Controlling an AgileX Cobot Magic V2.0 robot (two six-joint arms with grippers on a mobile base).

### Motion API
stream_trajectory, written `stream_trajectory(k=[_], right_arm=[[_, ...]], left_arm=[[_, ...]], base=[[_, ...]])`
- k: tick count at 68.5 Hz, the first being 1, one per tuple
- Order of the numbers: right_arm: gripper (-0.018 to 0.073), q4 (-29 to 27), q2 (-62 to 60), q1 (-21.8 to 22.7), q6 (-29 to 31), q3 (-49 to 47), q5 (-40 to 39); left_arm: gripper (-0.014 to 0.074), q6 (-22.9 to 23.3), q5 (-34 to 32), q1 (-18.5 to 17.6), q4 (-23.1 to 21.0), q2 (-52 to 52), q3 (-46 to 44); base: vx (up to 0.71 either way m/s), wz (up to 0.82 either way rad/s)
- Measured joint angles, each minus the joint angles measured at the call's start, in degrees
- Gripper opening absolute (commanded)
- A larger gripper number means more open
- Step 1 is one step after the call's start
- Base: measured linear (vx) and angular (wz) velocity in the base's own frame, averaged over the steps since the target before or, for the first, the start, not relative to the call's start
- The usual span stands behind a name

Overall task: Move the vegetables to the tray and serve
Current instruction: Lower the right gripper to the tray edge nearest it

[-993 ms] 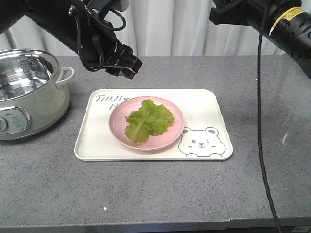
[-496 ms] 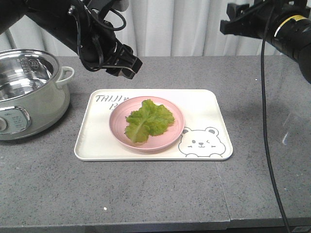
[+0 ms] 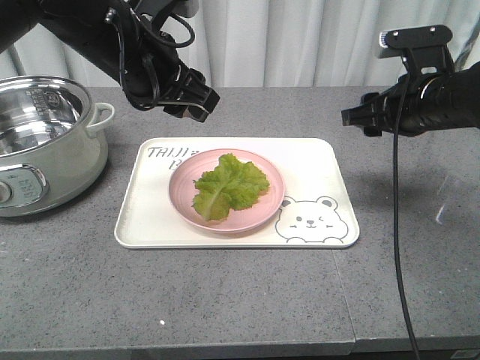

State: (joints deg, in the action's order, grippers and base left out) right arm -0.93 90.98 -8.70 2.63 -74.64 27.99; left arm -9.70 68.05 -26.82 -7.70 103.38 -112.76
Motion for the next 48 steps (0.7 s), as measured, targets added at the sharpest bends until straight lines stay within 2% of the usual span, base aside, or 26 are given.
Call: stream_trajectory(k=[29, 48], right_arm=[[0.0444, -4.7, 0.0, 0.0, 0.1, 0.0, 13.3], [0.0444, -4.8, 0.0, 0.0, 0.3, 0.0, 18.6]], left_arm=[[0.0376, 0.0, 0.0, 0.0, 0.0, 0.0, 0.0], [0.0376, 0.0, 0.0, 0.0, 0.0, 0.0, 0.0]], base=[[0.00, 0.00], [0.00, 0.00]])
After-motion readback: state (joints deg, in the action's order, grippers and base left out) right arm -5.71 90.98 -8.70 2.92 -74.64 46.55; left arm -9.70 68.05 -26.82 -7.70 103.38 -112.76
